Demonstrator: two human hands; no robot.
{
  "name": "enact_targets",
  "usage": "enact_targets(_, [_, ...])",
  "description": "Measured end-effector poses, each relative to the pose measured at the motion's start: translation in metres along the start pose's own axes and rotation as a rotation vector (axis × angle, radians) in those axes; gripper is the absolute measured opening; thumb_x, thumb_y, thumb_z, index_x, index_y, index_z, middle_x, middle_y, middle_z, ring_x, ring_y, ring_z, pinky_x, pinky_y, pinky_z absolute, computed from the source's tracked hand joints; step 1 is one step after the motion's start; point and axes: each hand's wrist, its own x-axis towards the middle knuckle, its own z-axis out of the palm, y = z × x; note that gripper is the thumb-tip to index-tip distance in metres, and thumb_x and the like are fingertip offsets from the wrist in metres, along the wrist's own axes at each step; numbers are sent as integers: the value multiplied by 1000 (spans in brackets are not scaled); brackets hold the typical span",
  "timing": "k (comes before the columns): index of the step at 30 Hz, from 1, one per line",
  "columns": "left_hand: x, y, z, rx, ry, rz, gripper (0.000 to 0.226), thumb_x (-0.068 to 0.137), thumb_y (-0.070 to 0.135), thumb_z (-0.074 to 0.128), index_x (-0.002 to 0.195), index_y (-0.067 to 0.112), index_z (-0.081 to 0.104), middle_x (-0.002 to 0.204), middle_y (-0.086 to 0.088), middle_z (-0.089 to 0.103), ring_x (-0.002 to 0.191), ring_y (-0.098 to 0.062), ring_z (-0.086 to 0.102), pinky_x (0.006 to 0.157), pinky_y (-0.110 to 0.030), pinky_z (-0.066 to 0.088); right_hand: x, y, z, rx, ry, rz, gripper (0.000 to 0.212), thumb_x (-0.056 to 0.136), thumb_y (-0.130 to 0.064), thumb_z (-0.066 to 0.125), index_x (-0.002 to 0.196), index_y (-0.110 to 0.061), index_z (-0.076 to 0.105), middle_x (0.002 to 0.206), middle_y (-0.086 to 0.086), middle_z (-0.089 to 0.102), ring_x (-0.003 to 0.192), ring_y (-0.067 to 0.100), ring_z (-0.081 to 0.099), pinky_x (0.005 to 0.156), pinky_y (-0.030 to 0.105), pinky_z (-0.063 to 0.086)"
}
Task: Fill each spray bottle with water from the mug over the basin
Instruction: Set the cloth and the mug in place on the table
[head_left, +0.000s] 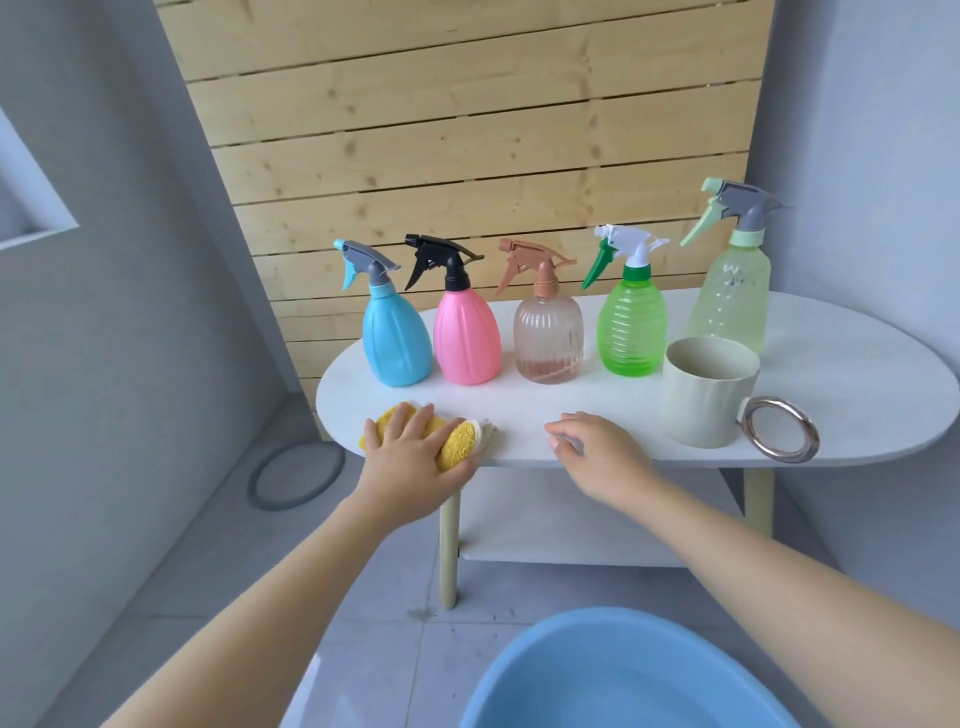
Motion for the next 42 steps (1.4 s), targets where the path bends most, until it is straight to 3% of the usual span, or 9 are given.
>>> enact_targets(9, [61, -9, -2, -20, -73, -339, 64, 88, 70, 14, 145, 43, 23, 155, -6, 20, 144, -37, 2, 108, -67, 1, 4, 8, -1, -39, -63, -30, 37, 99, -24, 45, 135, -21, 51, 150, 0, 36, 142, 11, 24, 108, 17, 15])
enact_targets(14, [58, 37, 5, 12, -4, -153, 60, 91, 64, 19, 145, 40, 23, 154, -5, 23, 142, -35, 10, 109, -63, 6, -3, 12, -20, 143, -97, 9, 33, 97, -14, 46, 126, -18, 60, 139, 0, 51, 131, 12, 43, 101, 16, 29])
enact_targets(17, [40, 60, 7, 38, 27, 40, 62, 92, 65, 21, 148, 37, 21, 158, -2, 16, 145, -30, 6, 112, -58, 6, -18, 9, -30, 116, 58, -1, 34, 95, -7, 44, 121, -18, 63, 125, -2, 62, 114, 15, 55, 82, 13, 34])
enact_targets(20, [30, 59, 5, 2, 8, 126, 63, 91, 67, 23, 148, 41, 17, 159, 1, 12, 146, -25, 2, 115, -53, 3, -38, 10, -39, 95, 241, -63, 34, 91, 0, 45, 115, -11, 66, 118, 2, 65, 113, 18, 54, 80, 9, 29])
enact_targets(24, [30, 66, 13, -37, 39, -79, 64, 88, 72, 21, 147, 46, 17, 157, -15, 4, 145, -33, -7, 114, -55, -6, -51, 23, -54, 12, 653, -165, 28, 79, 4, 51, 99, -4, 70, 92, 10, 62, 93, 20, 47, 77, 17, 31])
enact_targets(29, [50, 103, 11, 21, -16, -145, 66, 89, 69, 17, 147, 40, 17, 154, -23, 12, 142, -41, 0, 111, -60, -2, -49, 44, -74, -166, 869, 23, 30, 74, -7, 63, 104, -4, 61, 103, 17, 55, 98, 37, 47, 79, 42, 40])
enact_targets(36, [54, 131, 9, -23, -52, 73, 70, 86, 72, 16, 147, 40, 21, 156, -15, 13, 144, -34, -1, 114, -55, -4, -49, 60, -94, 26, 606, 373, 36, 95, -35, 49, 112, -3, 46, 111, 13, 55, 100, 33, 52, 80, 40, 39])
enact_targets(39, [51, 117, -5, -201, -189, 132, 73, 71, 67, 19, 141, 49, 32, 160, -8, 3, 145, -30, -12, 114, -53, -12, -52, 60, -101, 239, 573, 429, 32, 95, -41, 47, 98, -9, 47, 104, 9, 57, 89, 27, 53, 69, 34, 39])
enact_targets(42, [47, 116, -17, -278, -313, 51, 73, 72, 64, 27, 144, 52, 21, 159, -11, -10, 142, -36, -22, 111, -56, -14, -55, 64, -105, 262, 500, 503, 39, 90, -50, 51, 96, -12, 47, 94, 1, 59, 90, 26, 55, 76, 36, 45])
